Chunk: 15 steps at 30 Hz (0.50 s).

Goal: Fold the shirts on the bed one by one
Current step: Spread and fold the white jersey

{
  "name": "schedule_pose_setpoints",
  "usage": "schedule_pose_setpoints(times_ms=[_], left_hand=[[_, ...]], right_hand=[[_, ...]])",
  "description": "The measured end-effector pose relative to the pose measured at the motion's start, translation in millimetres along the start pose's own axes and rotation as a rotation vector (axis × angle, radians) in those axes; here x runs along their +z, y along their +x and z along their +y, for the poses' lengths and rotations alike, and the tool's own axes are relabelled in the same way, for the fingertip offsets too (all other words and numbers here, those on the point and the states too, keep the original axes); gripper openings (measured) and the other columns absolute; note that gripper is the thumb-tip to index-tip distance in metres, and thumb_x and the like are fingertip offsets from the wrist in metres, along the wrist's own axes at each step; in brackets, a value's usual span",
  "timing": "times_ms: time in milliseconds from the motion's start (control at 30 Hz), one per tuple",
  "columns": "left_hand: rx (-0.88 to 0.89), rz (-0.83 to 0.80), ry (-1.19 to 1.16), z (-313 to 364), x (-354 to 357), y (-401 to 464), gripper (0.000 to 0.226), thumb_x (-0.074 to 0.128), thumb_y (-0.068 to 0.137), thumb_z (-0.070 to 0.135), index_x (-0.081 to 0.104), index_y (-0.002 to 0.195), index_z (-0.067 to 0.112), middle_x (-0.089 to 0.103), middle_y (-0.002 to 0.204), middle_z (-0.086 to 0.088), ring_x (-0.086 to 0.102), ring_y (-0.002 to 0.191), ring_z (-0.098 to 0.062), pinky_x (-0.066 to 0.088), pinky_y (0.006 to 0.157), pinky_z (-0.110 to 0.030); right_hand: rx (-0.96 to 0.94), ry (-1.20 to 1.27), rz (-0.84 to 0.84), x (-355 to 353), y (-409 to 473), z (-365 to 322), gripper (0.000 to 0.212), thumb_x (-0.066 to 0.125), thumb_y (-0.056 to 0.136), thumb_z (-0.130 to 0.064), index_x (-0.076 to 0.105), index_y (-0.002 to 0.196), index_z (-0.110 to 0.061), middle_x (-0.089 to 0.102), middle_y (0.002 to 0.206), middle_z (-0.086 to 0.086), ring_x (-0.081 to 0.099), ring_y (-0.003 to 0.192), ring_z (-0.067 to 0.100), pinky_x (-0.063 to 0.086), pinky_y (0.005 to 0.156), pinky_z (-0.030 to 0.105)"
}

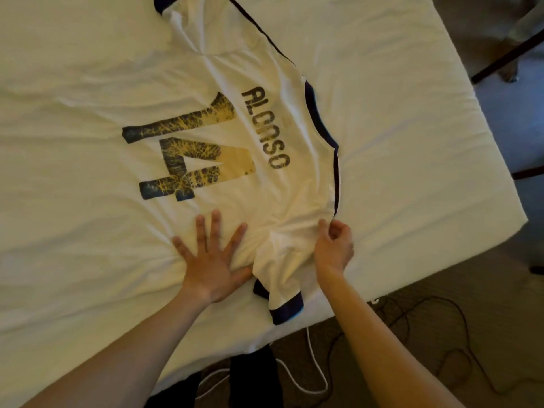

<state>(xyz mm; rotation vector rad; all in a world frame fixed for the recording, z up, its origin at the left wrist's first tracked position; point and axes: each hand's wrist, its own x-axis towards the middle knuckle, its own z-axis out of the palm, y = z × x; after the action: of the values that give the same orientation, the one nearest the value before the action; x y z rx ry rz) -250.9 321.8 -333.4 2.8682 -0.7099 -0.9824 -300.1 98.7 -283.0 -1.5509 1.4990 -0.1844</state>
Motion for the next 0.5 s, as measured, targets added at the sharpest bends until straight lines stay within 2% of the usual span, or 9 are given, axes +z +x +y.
schedule_pose_setpoints(times_ms=[100, 167, 200, 300, 333, 400, 467, 500], left_hand=[[0.013, -0.014, 0.008, -1.5, 1.4, -4.5, 0.093, -0.004, 0.065, 0.093, -0.038, 0.14, 0.05, -0.049, 0.15, -0.004, -0.045, 0.137, -0.036, -0.014, 0.103, -0.08], [0.017, -0.016, 0.015, -2.1, 2.5, -6.0, 0.091, -0.005, 0.066, 0.091, -0.039, 0.139, 0.049, -0.049, 0.15, -0.005, -0.045, 0.137, -0.036, -0.016, 0.103, -0.079], [0.022, -0.014, 0.015, -2.1, 2.9, -6.1, 0.091, -0.004, 0.067, 0.091, -0.039, 0.14, 0.049, -0.049, 0.15, -0.005, -0.045, 0.137, -0.036, -0.017, 0.102, -0.078], [0.055, 0.017, 0.007, -3.5, 3.2, -9.9, 0.089, 0.01, 0.077, 0.086, -0.031, 0.146, 0.047, -0.045, 0.153, -0.004, -0.042, 0.14, -0.035, -0.016, 0.106, -0.076], [0.071, 0.041, 0.008, -5.3, 3.2, -14.3, 0.088, 0.014, 0.079, 0.083, -0.026, 0.149, 0.046, -0.041, 0.156, -0.004, -0.038, 0.143, -0.034, -0.013, 0.108, -0.075], [0.1, 0.092, -0.016, -11.4, 4.7, -27.5, 0.087, 0.022, 0.083, 0.076, -0.012, 0.155, 0.042, -0.029, 0.162, -0.004, -0.025, 0.149, -0.032, -0.005, 0.112, -0.072], [0.108, 0.143, -0.061, -22.8, 9.4, -43.8, 0.086, 0.035, 0.085, 0.07, 0.001, 0.158, 0.039, -0.015, 0.166, -0.006, -0.011, 0.153, -0.031, 0.002, 0.115, -0.07], [0.096, 0.165, -0.075, -31.6, 11.9, -51.4, 0.086, 0.039, 0.085, 0.068, 0.004, 0.158, 0.038, -0.01, 0.167, -0.007, -0.007, 0.153, -0.031, 0.003, 0.115, -0.069]], right_hand=[[0.029, -0.075, -0.285, -5.6, -40.7, 20.5, 0.04, 0.071, 0.082, -0.055, 0.059, 0.106, -0.025, 0.064, 0.093, -0.012, 0.061, 0.086, 0.005, 0.045, 0.064, 0.02], [0.005, -0.198, -0.393, -17.8, -57.0, 39.3, 0.044, 0.078, 0.076, -0.053, 0.058, 0.105, -0.027, 0.066, 0.092, -0.013, 0.063, 0.083, 0.001, 0.051, 0.065, 0.022], [-0.018, -0.278, -0.433, -23.5, -60.9, 47.5, 0.039, 0.078, 0.079, -0.047, 0.059, 0.105, -0.025, 0.067, 0.091, -0.012, 0.064, 0.085, 0.003, 0.052, 0.068, 0.023], [-0.014, -0.36, -0.373, -36.1, -65.2, 60.9, 0.01, 0.064, 0.093, -0.027, 0.059, 0.099, -0.02, 0.064, 0.089, -0.009, 0.065, 0.094, 0.018, 0.047, 0.063, 0.019], [-0.007, -0.335, -0.339, -37.6, -68.8, 61.1, 0.009, 0.06, 0.095, -0.023, 0.056, 0.103, -0.023, 0.063, 0.092, -0.009, 0.064, 0.097, 0.021, 0.046, 0.063, 0.02], [-0.101, -0.379, -0.254, -36.4, -79.5, 59.8, 0.029, 0.058, 0.092, -0.02, 0.049, 0.12, -0.025, 0.059, 0.114, -0.006, 0.057, 0.111, 0.024, 0.047, 0.078, 0.033], [-0.401, -0.588, -0.145, -27.8, -95.7, 56.0, 0.057, 0.066, 0.084, -0.022, 0.043, 0.137, -0.021, 0.045, 0.14, 0.001, 0.041, 0.127, 0.026, 0.04, 0.096, 0.048], [-0.568, -0.638, -0.136, -19.2, -104.5, 52.2, 0.065, 0.068, 0.081, -0.023, 0.042, 0.141, -0.02, 0.04, 0.146, 0.004, 0.037, 0.134, 0.027, 0.035, 0.102, 0.051]])
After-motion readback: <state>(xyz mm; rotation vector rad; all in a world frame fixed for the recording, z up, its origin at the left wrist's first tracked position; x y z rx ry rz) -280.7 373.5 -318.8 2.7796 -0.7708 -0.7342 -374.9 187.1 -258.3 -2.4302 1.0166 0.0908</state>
